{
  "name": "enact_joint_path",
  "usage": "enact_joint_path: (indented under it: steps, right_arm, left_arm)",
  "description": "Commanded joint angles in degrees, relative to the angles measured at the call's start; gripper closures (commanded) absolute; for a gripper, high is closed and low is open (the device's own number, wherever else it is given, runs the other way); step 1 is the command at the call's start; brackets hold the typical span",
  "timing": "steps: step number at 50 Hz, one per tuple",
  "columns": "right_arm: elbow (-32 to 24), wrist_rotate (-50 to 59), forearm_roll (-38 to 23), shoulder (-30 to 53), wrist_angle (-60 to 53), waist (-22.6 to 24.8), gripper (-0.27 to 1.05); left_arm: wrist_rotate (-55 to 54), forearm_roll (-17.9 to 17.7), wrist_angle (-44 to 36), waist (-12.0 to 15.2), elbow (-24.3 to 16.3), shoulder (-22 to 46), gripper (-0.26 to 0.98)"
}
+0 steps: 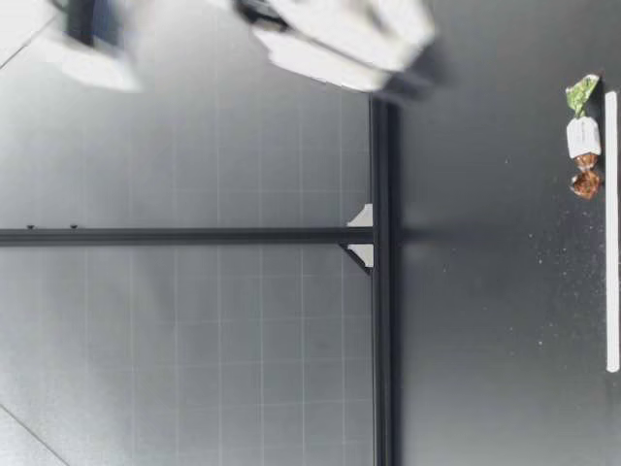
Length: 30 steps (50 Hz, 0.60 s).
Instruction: Pick up the candy and unwrap it.
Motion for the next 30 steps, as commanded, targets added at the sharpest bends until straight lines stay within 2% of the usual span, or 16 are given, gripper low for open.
enact_joint_path:
  steps: [1,13,30]
  right_arm:
    - [-3.1,-0.1,-0.1,2.8,1.9,-0.4,0.26]
    - [-7.1,-0.2,-0.1,9.3,5.6,-0.4,0.27]
    - [-7.7,0.4,-0.1,12.5,6.1,-0.4,0.27]
  left_arm:
    - [0.0,0.0,-0.6,0.2,-0.7,0.5,0.85]
    - [0.0,0.0,-0.5,0.2,-0.3,0.6,0.85]
    - [0.0,0.0,-0.6,0.1,-0.1,0.6,0.85]
